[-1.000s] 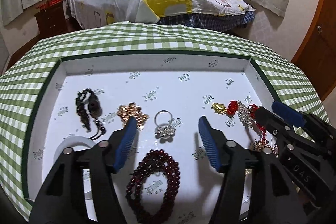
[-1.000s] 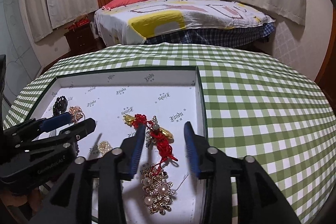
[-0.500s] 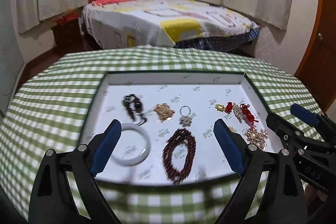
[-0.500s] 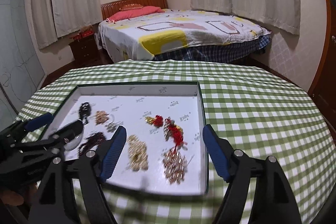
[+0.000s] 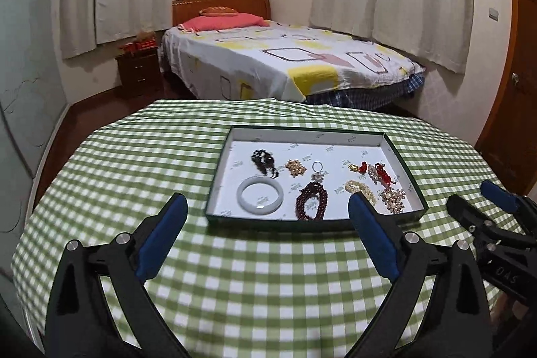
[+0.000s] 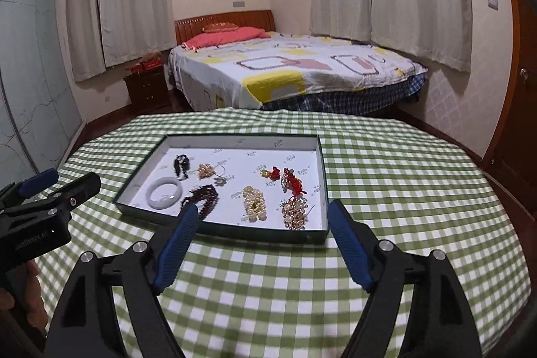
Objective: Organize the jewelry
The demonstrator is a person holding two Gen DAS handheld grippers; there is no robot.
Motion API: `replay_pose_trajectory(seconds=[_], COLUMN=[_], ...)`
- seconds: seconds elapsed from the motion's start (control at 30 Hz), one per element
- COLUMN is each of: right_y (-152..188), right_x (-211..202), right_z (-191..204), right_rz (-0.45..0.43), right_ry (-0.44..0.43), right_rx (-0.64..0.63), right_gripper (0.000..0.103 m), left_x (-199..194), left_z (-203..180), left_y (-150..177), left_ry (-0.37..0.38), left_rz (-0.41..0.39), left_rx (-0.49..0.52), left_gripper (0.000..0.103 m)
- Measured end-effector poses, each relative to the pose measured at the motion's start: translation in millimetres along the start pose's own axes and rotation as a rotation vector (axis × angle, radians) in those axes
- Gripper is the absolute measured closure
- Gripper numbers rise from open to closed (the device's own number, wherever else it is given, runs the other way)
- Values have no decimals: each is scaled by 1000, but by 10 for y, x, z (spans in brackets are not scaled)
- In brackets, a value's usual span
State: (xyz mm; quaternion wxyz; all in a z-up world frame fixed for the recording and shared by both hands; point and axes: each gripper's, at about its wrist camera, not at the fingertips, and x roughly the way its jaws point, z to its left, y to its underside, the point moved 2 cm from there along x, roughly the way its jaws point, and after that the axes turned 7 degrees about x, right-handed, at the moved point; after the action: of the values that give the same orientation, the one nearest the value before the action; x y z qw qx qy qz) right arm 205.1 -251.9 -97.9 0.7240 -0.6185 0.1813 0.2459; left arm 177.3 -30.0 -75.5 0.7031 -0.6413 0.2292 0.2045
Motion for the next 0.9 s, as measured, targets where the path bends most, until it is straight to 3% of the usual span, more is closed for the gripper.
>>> replay_pose_trajectory(seconds=[0.4,0.9], right_y=[-55,-51], right_x=[-714,-989], right_z=[78,127], right_rz=[-110,-169], right_ry=[5,-3], right_rx=[-22,-39], right_gripper=[24,24], left_x=[-800,-1185], left_z=[216,255], left_y=[45,11], left_ry=[-49,-56], left_rz=[-81,-153], left_rx=[-49,-53], left_gripper=[5,4])
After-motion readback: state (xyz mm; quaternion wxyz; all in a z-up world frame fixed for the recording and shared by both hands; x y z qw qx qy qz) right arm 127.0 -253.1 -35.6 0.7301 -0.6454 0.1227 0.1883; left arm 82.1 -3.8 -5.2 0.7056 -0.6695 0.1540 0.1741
